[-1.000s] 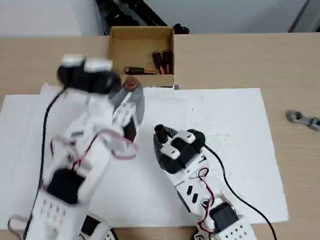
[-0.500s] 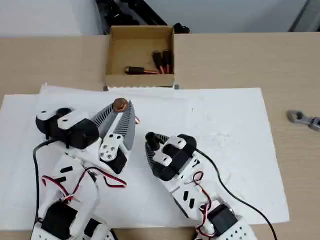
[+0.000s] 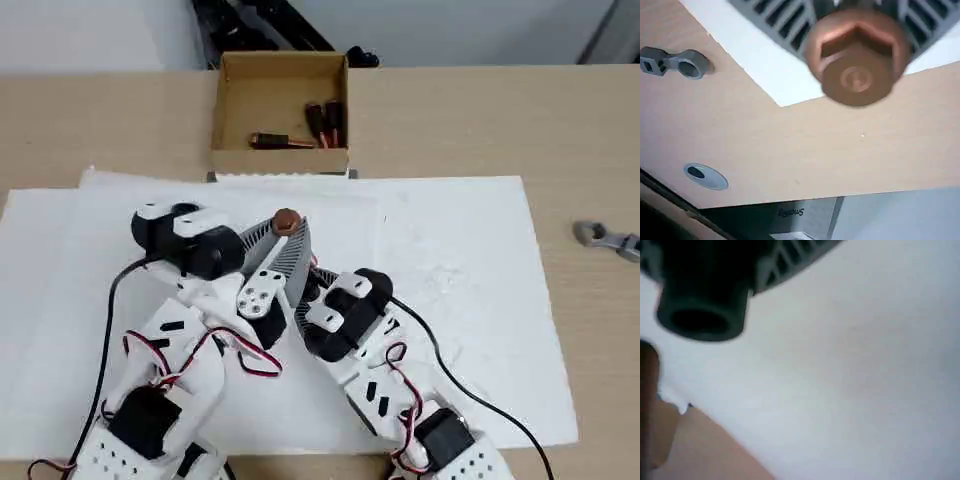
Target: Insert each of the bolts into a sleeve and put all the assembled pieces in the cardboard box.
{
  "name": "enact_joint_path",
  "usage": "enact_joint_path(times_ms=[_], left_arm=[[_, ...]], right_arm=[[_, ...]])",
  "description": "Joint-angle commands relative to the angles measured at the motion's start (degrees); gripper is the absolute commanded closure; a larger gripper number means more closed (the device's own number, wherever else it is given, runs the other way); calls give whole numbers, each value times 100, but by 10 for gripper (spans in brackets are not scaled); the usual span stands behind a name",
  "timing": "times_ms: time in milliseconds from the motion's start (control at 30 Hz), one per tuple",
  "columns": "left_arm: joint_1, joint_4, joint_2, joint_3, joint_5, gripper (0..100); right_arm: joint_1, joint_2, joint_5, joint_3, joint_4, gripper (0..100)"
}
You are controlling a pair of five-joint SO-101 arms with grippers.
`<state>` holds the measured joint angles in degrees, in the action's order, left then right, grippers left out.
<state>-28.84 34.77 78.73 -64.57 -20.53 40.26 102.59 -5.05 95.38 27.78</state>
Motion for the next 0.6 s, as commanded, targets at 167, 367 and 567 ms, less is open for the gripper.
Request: enact_joint_path(times_ms=[167,367,567], left_arm=[[466,114,475,4,-35,995],[448,220,580,-22,-44,995],[334,79,580,-171,-114,995]], right_arm=[[-259,127,-44,-422,-22,995],[-277,127,-44,-440,-22,995],[-277,127,-44,-440,-13,995]])
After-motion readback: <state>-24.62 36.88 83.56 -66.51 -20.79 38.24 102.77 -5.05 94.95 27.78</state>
